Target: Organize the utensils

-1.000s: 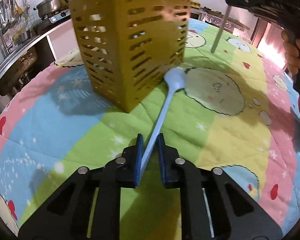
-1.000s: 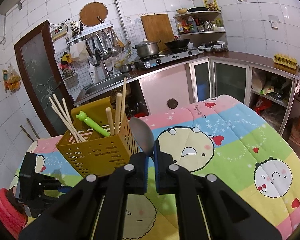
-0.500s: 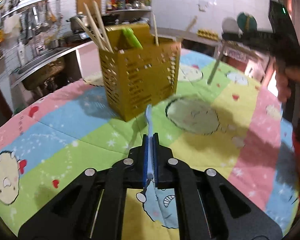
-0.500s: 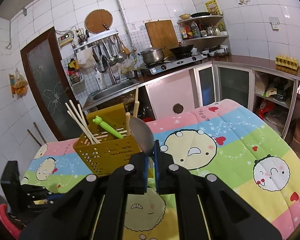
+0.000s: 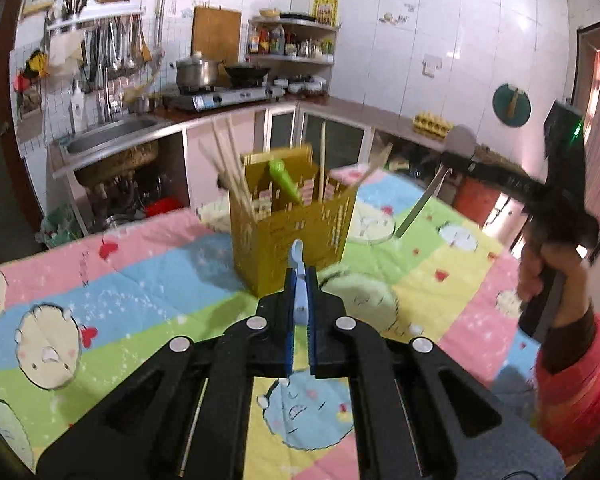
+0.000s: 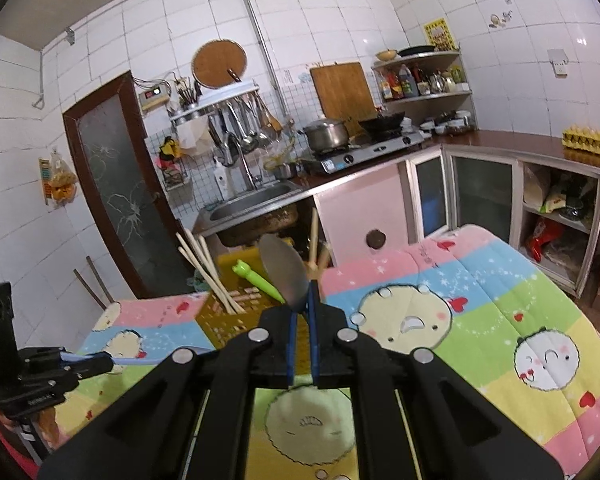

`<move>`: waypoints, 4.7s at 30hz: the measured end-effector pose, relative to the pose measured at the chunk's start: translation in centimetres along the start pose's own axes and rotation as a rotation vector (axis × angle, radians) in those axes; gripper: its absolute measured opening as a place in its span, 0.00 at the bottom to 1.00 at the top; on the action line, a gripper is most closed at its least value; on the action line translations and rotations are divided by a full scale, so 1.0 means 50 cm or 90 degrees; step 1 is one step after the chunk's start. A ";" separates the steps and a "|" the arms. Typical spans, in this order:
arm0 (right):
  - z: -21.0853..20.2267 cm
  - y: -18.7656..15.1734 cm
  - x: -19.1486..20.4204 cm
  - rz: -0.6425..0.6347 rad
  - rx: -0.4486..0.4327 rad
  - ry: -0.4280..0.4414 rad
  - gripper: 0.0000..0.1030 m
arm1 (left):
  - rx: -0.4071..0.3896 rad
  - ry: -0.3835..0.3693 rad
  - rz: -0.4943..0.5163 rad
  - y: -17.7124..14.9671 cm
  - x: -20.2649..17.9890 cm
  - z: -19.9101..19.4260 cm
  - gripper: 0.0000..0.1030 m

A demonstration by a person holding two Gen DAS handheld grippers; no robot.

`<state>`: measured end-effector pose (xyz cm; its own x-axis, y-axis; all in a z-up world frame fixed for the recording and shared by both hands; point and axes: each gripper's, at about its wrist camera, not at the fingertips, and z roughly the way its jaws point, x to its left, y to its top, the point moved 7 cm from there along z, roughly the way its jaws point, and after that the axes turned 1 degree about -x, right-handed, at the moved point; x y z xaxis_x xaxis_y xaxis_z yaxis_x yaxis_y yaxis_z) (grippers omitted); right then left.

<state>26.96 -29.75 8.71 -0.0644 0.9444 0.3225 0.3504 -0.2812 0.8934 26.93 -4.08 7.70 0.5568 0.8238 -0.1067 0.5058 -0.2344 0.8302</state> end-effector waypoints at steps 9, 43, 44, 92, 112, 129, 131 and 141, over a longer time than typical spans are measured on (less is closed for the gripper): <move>0.042 0.102 0.064 -0.012 -0.027 0.031 0.05 | -0.070 0.070 0.021 0.167 -0.046 -0.054 0.03; 0.170 0.081 0.013 -0.018 0.048 -0.022 0.57 | -0.070 0.182 -0.083 0.127 0.070 0.110 0.74; 0.148 0.090 0.018 -0.022 0.034 -0.021 0.62 | -0.090 0.193 -0.078 0.132 0.065 0.084 0.80; -0.143 -0.294 0.042 -0.164 -0.071 -0.117 0.96 | -0.229 0.312 -0.015 -0.249 -0.072 -0.050 0.95; -0.158 -0.295 0.044 -0.185 -0.094 -0.127 0.96 | -0.207 0.307 -0.032 -0.257 -0.057 -0.041 0.95; -0.167 -0.292 0.045 -0.184 -0.100 -0.125 0.96 | -0.200 0.308 -0.038 -0.258 -0.057 -0.038 0.95; -0.167 -0.292 0.045 -0.183 -0.100 -0.125 0.96 | -0.199 0.308 -0.039 -0.258 -0.057 -0.039 0.95; -0.169 -0.289 0.045 -0.183 -0.102 -0.125 0.96 | -0.196 0.308 -0.042 -0.259 -0.054 -0.036 0.95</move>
<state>13.87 -24.99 -0.85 0.0465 0.9989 -0.0011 0.1918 -0.0079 0.9814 17.69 -2.32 -1.76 0.1295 0.9908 0.0392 0.2735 -0.0737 0.9590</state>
